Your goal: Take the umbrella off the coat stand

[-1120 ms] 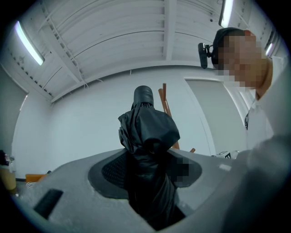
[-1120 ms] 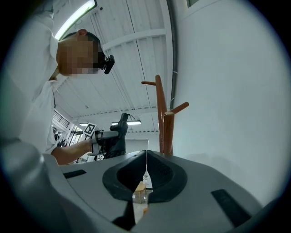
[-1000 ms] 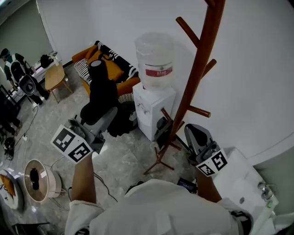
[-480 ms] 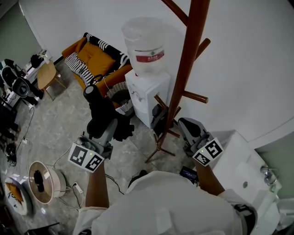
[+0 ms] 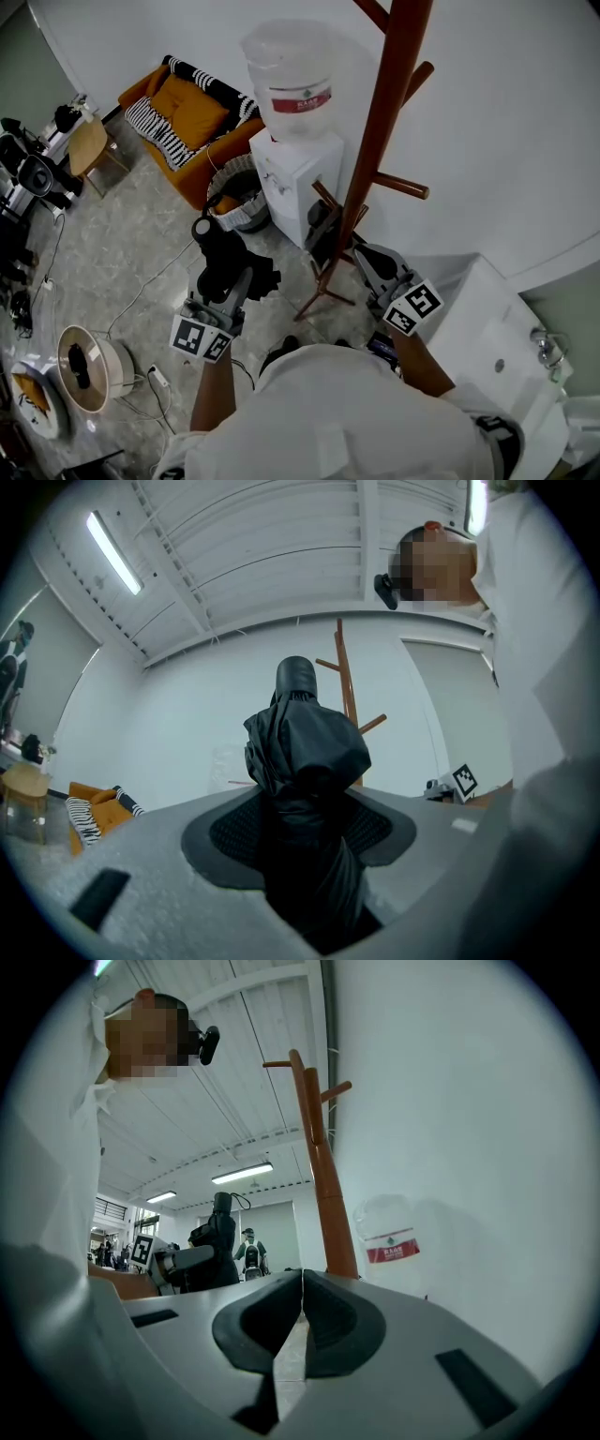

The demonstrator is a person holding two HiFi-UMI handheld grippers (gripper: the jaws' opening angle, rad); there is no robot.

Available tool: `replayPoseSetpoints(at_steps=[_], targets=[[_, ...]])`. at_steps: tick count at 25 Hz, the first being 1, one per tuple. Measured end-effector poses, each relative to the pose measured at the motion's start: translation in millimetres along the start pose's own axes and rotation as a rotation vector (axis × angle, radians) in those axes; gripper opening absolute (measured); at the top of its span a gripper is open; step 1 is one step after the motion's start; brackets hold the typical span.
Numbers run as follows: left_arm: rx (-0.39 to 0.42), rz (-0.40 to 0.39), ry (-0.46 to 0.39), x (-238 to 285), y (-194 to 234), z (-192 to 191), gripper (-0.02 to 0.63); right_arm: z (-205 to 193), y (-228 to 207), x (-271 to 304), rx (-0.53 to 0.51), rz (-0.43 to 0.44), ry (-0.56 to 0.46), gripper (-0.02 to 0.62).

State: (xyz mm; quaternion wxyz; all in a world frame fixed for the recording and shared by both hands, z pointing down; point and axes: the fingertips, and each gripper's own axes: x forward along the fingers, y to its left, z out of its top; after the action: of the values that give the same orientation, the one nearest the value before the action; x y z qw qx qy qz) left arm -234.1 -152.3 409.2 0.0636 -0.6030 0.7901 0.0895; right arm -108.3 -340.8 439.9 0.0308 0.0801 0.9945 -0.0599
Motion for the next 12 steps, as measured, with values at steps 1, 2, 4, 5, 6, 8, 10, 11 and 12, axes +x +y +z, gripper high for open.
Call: replayPoseSetpoints(at_steps=[1,2,4,5,6,8,10,11,12], targets=[[0.0,0.005,0.009,-4,-2,-7,0.245,-3,1,-1,-0.003,-0.004,0.007,0.015],[-0.002,0.01,0.018,-7,-3,-13,0.245,-6,1,-2,-0.008,-0.01,0.014,0.015],[-0.002,0.024,0.036,-13,-4,-27,0.245,-12,1,-4,-0.029,-0.027,0.026,0.015],[0.001,0.032,0.043,-16,-5,-33,0.245,-16,1,-5,-0.045,-0.038,0.033,0.015],[0.006,0.039,0.05,-20,-6,-39,0.245,-20,1,-7,-0.062,-0.05,0.042,0.015],[0.012,0.051,0.064,-27,-8,-50,0.245,-28,4,-11,-0.079,-0.072,0.055,0.015],[0.006,0.061,0.079,-33,-10,-60,0.245,-35,3,-15,-0.073,-0.093,0.063,0.015],[-0.001,0.063,0.086,-35,-11,-64,0.245,-40,2,-18,-0.068,-0.104,0.066,0.015],[-0.007,0.064,0.093,-37,-12,-67,0.245,-44,1,-20,-0.062,-0.115,0.071,0.015]])
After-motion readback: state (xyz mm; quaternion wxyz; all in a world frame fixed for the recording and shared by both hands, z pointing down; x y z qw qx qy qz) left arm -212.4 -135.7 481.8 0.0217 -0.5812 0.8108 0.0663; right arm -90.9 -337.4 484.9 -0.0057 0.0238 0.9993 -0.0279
